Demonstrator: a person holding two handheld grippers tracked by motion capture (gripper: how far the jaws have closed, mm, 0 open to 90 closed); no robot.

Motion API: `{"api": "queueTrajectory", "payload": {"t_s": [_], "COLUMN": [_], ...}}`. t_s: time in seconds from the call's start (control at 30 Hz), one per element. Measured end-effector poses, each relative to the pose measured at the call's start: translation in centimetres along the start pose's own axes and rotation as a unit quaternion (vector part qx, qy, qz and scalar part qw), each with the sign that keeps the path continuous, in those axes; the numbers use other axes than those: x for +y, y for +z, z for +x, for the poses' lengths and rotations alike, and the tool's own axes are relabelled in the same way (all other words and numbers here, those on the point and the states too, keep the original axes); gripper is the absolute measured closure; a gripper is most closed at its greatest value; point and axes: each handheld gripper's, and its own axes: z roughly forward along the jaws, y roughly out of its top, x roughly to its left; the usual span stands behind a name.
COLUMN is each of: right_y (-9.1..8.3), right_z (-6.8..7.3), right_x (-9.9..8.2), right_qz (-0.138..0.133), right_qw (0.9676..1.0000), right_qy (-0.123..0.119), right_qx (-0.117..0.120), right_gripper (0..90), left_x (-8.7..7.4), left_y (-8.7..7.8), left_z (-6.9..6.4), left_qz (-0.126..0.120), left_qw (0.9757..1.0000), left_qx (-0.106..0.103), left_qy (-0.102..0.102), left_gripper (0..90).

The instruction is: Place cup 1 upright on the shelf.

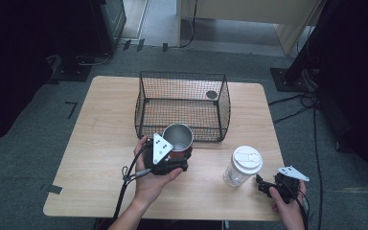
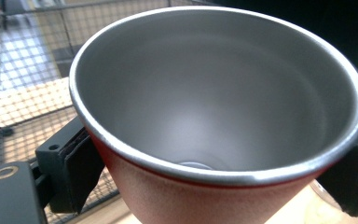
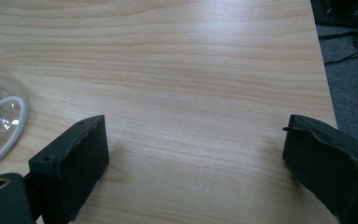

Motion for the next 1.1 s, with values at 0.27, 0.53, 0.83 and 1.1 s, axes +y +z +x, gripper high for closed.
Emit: {"api": "queueTrajectory", "payload": {"t_s": [0.27, 0.53, 0.83, 1.1], "right_y": [0.0, 0.0, 0.0, 0.0], "right_z": [0.0, 0.0, 0.0, 0.0], "right_x": [0.0, 0.0, 0.0, 0.0], "right_qz": [0.0, 0.0, 0.0, -0.001], "right_qw": [1.0, 1.0, 1.0, 1.0], "right_qy": [-0.001, 0.001, 0.001, 0.001], "right_qx": [0.0, 0.0, 0.0, 0.0], "right_gripper": [6.7, 6.6, 6.6, 6.7], "left_x": [1.2, 2.6, 3.8, 4.9], "left_y": [-0.4, -0.4, 0.2, 0.9], "left_z": [1.4, 2.3, 2.8, 3.2], "left_qz": [-0.027, -0.046, -0.059, -0.076], "left_qw": [0.9992, 0.9976, 0.9962, 0.9941], "left_qx": [0.027, 0.046, 0.059, 0.07], "left_qy": [-0.013, -0.022, -0.027, -0.03], "left_gripper": [8.0, 8.0, 8.0, 8.0]}}
